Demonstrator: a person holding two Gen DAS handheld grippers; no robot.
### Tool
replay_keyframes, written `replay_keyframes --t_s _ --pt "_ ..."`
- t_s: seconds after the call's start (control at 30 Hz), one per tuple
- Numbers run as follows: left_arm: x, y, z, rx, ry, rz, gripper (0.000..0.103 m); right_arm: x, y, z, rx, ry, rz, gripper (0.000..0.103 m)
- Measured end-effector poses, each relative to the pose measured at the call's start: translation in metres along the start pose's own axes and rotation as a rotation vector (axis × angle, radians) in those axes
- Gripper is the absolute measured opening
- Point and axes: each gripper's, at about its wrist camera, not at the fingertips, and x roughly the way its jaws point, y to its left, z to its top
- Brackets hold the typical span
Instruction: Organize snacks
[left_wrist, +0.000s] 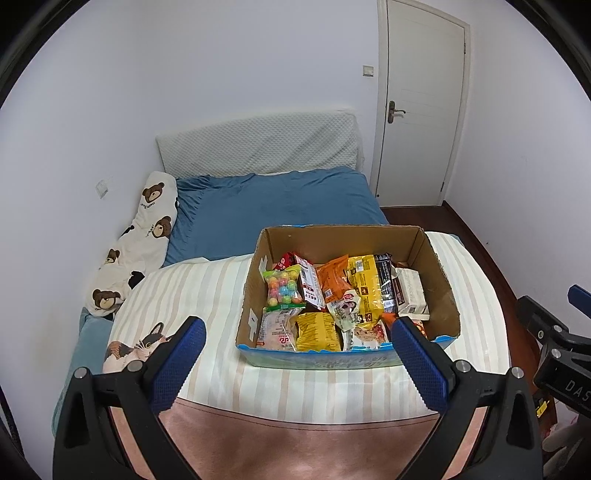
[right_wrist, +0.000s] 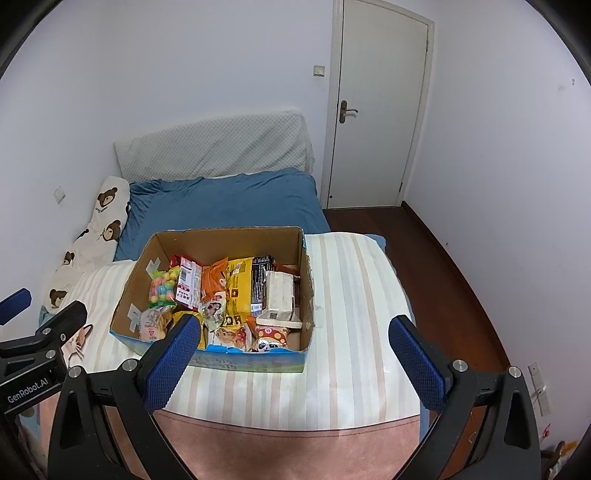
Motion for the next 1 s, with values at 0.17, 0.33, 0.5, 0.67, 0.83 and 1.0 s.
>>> replay_keyframes --t_s 0.17,0.33,0.5,0.67,0.83,1.0 --pt "0.000 -0.001 0.000 0.006 0.001 0.004 0.103 0.002 0.000 -0.002 0.004 0.010 0.002 0.103" --pt "0.002 -0.001 0.000 0.005 0.003 0.002 0.103 0.002 -0.001 -0.004 0.008 0.017 0.005 0.103" --pt "0.003 -0.001 -0.002 0.005 0.011 -0.010 0.103 0.002 -0.001 -0.006 0.008 0.023 0.008 0.103" --pt "0.003 -0.001 -0.003 0.004 0.013 -0.014 0.103 0.002 -0.001 -0.009 0.009 0.030 0.012 0.103" --pt "0.003 -0.002 -0.003 0.002 0.013 -0.016 0.103 0.001 -0.002 -0.010 0.011 0.029 0.012 0.103" --pt "0.001 -0.001 -0.005 0.003 0.014 -0.017 0.103 0.000 -0.003 -0.010 0.012 0.028 0.016 0.103"
